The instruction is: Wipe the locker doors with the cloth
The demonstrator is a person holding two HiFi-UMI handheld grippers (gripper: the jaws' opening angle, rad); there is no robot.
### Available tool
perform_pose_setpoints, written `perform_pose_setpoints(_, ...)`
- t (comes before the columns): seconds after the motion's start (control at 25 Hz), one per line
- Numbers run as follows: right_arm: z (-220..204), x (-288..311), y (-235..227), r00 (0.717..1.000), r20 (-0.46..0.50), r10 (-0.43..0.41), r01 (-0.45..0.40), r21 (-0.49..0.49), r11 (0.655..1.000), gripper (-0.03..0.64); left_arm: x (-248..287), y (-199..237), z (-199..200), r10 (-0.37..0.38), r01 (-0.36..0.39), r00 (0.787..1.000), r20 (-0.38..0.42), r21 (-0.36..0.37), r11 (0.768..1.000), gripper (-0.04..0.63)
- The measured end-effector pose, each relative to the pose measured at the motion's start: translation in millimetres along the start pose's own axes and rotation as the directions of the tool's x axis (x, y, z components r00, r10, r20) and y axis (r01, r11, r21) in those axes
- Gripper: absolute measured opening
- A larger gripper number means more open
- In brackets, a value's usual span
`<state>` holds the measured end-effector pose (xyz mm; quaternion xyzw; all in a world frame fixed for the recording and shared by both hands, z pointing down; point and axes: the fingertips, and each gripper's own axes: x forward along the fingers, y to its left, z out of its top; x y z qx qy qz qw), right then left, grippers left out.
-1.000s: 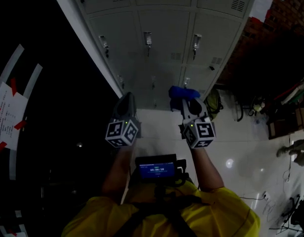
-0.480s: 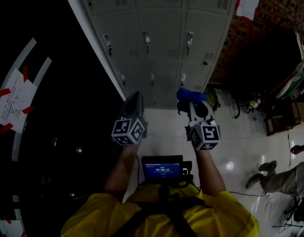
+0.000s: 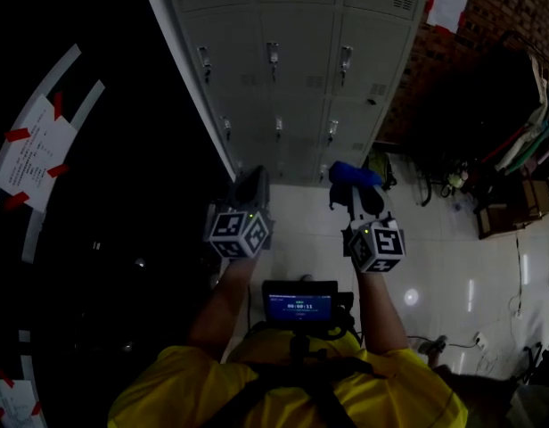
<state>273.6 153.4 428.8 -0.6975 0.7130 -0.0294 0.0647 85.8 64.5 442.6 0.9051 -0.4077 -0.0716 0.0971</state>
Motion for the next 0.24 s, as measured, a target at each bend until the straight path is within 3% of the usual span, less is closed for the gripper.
perform_pose_setpoints(0.24,2,-15,-5,1.0,0.012,-0.021,0.021,-0.003,1.0,0.072,-5,-13,-12,-0.023,0.023,0.999,-0.026,0.006,1.0,0.0)
